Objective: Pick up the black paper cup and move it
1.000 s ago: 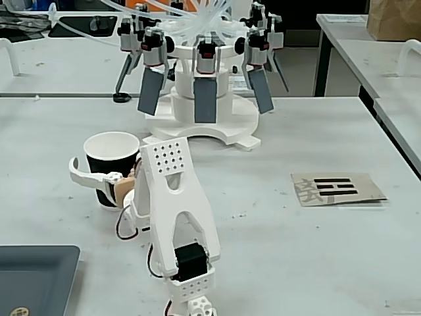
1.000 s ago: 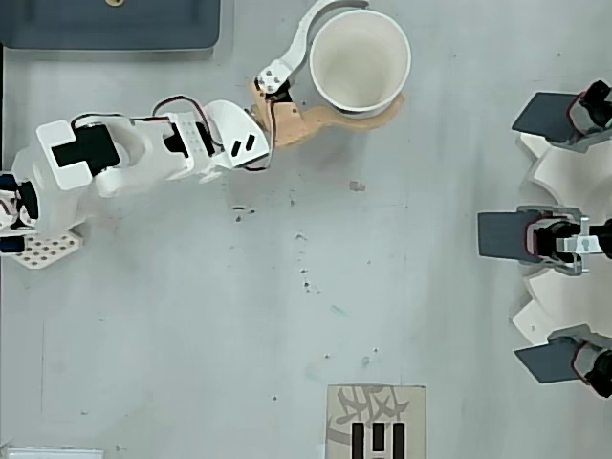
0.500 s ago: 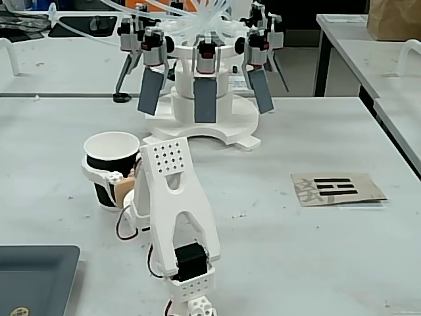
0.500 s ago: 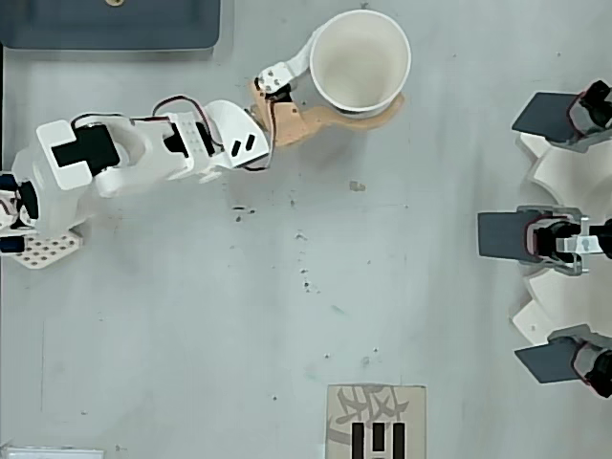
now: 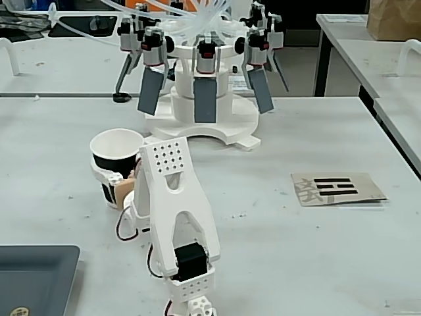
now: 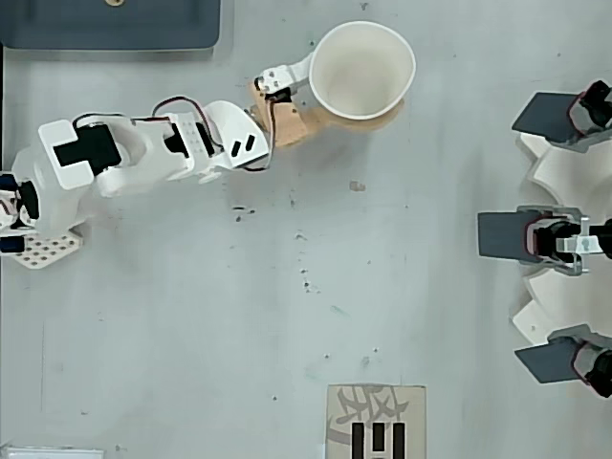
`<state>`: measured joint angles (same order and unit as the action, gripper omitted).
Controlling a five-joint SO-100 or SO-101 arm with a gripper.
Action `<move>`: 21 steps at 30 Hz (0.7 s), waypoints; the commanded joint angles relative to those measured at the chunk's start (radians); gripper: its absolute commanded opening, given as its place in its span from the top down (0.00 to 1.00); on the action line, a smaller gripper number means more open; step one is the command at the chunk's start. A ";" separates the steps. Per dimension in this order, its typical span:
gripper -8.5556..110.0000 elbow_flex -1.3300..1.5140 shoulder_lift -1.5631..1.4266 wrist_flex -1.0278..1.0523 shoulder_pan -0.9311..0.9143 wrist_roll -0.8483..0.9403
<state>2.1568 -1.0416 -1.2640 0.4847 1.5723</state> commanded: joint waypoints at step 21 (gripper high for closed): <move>0.90 0.150 -0.304 -0.117 -0.126 0.040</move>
<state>2.2948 -1.2548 -1.3499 0.3743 1.6214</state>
